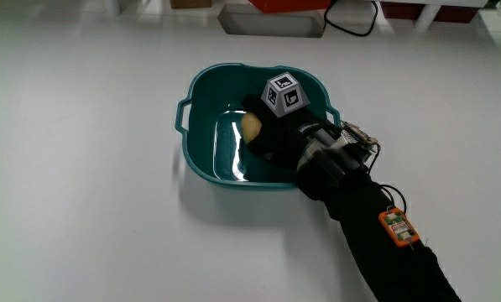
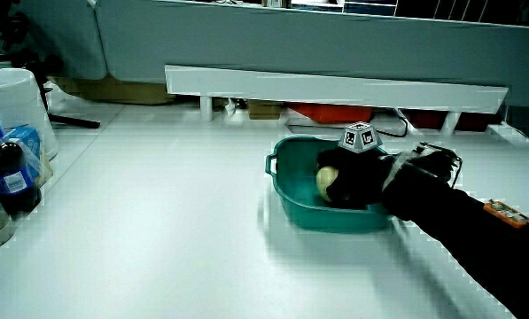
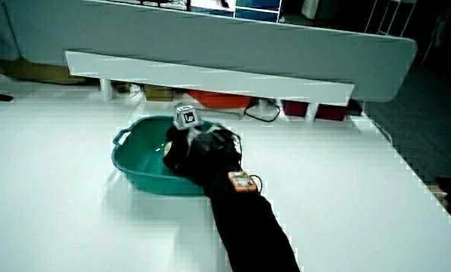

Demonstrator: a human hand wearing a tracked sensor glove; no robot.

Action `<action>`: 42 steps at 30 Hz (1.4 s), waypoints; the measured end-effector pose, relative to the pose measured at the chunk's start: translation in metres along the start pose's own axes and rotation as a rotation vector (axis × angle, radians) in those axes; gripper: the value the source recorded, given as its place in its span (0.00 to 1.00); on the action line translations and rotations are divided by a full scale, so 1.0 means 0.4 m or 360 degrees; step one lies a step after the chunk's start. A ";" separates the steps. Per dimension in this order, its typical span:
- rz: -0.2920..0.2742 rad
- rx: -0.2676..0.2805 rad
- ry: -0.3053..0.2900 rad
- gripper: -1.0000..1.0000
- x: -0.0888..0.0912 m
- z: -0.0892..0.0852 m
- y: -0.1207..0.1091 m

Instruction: Place pear into plate

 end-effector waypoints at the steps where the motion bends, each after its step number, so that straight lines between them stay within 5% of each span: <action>1: 0.0010 0.0012 0.0008 0.50 -0.001 0.000 -0.002; 10: -0.0023 -0.0026 -0.0016 0.50 0.005 -0.013 0.000; 11: -0.0024 -0.0072 0.0007 0.46 0.009 -0.021 0.005; 24: -0.0015 -0.0033 0.0039 0.00 0.026 -0.024 -0.009; 32: 0.0075 0.0042 0.0205 0.00 0.050 -0.002 -0.042; 34: 0.0086 0.0137 0.0205 0.00 0.049 0.032 -0.077; 39: 0.0090 0.0215 0.0170 0.00 0.066 0.066 -0.127; 40: 0.0192 0.0181 0.0253 0.00 0.089 0.045 -0.106; 41: 0.0174 0.0181 0.0291 0.00 0.095 0.052 -0.125; 42: 0.0100 0.0238 0.0169 0.00 0.093 0.070 -0.157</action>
